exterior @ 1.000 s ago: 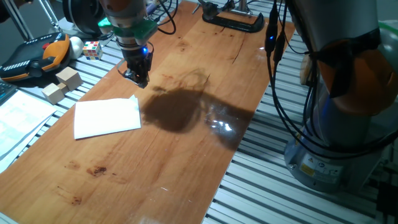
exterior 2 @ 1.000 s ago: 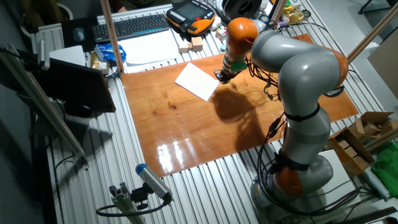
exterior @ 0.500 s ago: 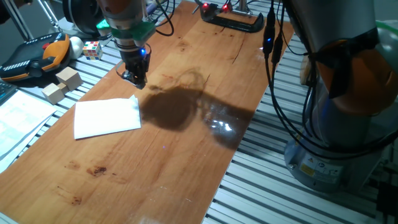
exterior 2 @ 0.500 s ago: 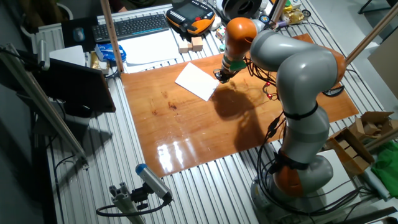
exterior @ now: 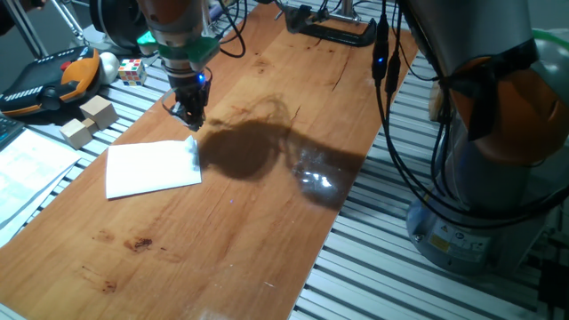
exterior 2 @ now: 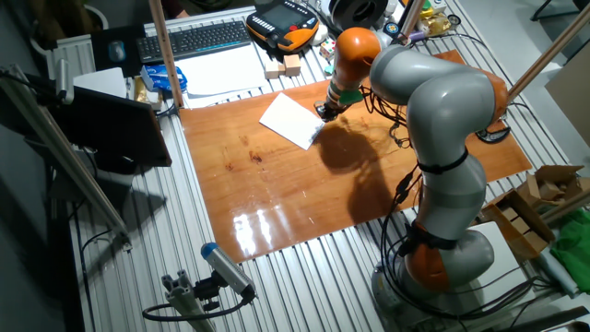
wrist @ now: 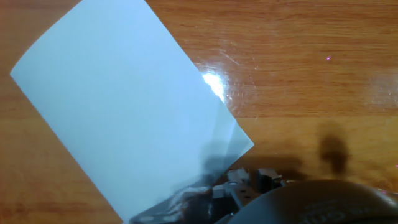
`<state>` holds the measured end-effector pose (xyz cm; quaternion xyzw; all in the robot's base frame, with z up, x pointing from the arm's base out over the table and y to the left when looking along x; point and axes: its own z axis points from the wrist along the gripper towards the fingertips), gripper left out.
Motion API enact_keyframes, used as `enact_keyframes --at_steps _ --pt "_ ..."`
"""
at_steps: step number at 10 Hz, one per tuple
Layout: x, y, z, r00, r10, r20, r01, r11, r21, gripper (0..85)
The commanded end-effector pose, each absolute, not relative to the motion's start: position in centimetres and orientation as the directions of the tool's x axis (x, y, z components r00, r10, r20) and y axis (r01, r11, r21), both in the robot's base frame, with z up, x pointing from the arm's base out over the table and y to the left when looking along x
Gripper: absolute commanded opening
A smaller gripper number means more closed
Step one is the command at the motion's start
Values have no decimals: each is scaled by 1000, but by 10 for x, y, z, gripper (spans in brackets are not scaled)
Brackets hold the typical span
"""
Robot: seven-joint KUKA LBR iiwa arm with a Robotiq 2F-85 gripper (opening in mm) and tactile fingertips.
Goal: Unfold a piece of paper
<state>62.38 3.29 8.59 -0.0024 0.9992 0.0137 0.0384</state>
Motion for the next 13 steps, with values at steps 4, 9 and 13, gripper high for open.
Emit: enact_keyframes --at_steps 4,9,13 --pt "630 35 75 -997 30 -73 28 999 19 547" --pt "637 35 60 -996 45 -78 44 999 21 510" --pt "640 34 51 -995 46 -85 44 999 29 503"
